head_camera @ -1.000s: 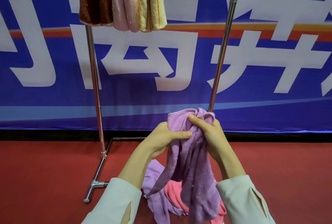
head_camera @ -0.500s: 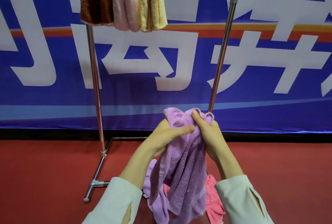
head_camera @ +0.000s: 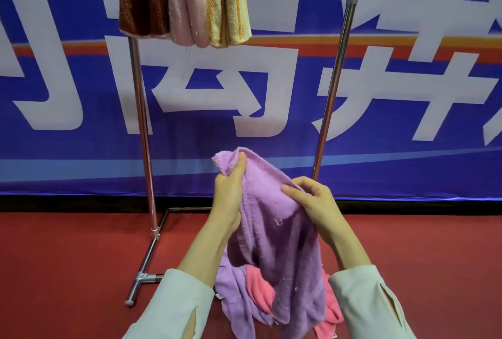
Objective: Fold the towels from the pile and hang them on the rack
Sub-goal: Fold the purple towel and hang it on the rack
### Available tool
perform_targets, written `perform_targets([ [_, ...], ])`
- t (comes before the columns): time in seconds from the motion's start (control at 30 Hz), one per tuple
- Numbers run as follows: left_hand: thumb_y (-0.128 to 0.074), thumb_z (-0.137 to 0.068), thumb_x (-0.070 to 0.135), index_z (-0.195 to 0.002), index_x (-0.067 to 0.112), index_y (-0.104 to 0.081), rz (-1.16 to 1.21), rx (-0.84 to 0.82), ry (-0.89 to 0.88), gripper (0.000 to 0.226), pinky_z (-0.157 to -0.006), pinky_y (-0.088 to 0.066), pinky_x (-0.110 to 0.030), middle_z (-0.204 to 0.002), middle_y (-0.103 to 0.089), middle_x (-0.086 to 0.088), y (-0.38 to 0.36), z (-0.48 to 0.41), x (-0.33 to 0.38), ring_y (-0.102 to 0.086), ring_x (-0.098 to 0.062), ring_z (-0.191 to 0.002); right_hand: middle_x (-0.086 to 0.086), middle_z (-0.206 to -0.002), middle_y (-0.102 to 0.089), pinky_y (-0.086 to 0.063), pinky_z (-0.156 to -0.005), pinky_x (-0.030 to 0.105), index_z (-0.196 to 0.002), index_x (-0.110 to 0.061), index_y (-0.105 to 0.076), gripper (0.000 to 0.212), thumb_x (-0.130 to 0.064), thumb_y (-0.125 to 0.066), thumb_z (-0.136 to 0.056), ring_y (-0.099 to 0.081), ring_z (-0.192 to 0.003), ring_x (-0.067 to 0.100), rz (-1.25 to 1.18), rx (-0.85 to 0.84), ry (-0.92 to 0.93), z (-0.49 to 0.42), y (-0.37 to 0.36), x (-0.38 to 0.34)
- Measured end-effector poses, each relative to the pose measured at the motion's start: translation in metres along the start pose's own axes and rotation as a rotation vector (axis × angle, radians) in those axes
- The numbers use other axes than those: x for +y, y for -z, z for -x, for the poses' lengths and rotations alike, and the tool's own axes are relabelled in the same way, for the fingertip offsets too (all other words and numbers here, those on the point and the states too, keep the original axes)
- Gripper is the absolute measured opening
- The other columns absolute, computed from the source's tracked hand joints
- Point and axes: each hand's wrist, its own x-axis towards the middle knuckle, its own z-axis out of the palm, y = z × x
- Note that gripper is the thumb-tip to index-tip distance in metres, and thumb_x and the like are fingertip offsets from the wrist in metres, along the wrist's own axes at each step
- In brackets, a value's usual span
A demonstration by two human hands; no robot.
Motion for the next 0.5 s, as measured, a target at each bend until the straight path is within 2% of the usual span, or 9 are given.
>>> perform_targets([
  [0.1,-0.071,-0.084,0.025,-0.095,0.006,-0.067,0.057,-0.091,0.039,0.022,-0.07,-0.055,-0.03,-0.082,-0.07,-0.007,0.006,-0.003,0.003,-0.068,-0.019,-0.074,-0.008,-0.071,-0.063,-0.041,-0.069,0.019,-0.077,-0.013,-0.07,0.01,-0.017,-0.069,-0.087,-0.054,-0.07,0.005,-0.04,0.086,0.052,-0.001,0.004,-0.001],
  [0.17,-0.076,-0.077,0.014,-0.099,0.003,-0.068,-0.061,-0.275,0.077,0.026,-0.073,-0.057,-0.029,-0.091,-0.071,-0.012,0.01,0.0,-0.001,-0.069,-0.02,-0.08,-0.008,-0.073,-0.065,-0.043,-0.068,0.016,-0.081,-0.015,-0.072,0.011,-0.018,-0.067,-0.089,-0.057,-0.071,0.004,-0.091,0.099,0.087,0.0,0.002,-0.005],
  [0.23,-0.08,-0.071,0.008,-0.097,0.006,-0.071,-0.269,-0.423,0.091,0.027,-0.079,-0.057,-0.03,-0.095,-0.073,-0.012,0.008,0.005,-0.009,-0.069,-0.019,-0.084,-0.003,-0.075,-0.067,-0.046,-0.072,0.024,-0.077,-0.018,-0.073,0.013,-0.017,-0.067,-0.089,-0.058,-0.074,0.009,-0.109,0.074,0.102,0.001,-0.004,-0.008],
  [0.3,-0.083,-0.068,0.009,-0.096,0.008,-0.074,-0.419,-0.415,0.061,0.029,-0.086,-0.056,-0.033,-0.096,-0.074,-0.01,0.005,0.006,-0.018,-0.07,-0.019,-0.088,-0.001,-0.072,-0.066,-0.046,-0.074,0.029,-0.069,-0.019,-0.071,0.019,-0.016,-0.068,-0.088,-0.057,-0.074,0.012,-0.08,0.052,0.111,0.001,-0.011,-0.008],
  [0.37,-0.082,-0.07,0.01,-0.095,0.007,-0.074,-0.392,-0.367,0.05,0.027,-0.085,-0.056,-0.034,-0.094,-0.075,-0.01,0.002,0.005,-0.021,-0.071,-0.021,-0.091,-0.001,-0.072,-0.065,-0.047,-0.074,0.03,-0.068,-0.018,-0.067,0.02,-0.015,-0.069,-0.087,-0.057,-0.074,0.012,-0.085,0.053,0.117,0.001,-0.015,-0.008],
  [0.5,-0.072,-0.079,0.004,-0.083,0.008,-0.073,-0.21,-0.293,0.028,0.005,-0.064,-0.055,-0.022,-0.078,-0.074,-0.006,-0.002,0.006,-0.012,-0.07,-0.014,-0.071,0.0,-0.084,-0.066,-0.049,-0.076,0.017,-0.086,-0.006,-0.063,0.007,-0.01,-0.07,-0.086,-0.061,-0.077,0.006,-0.062,0.009,0.159,0.004,-0.011,-0.01],
])
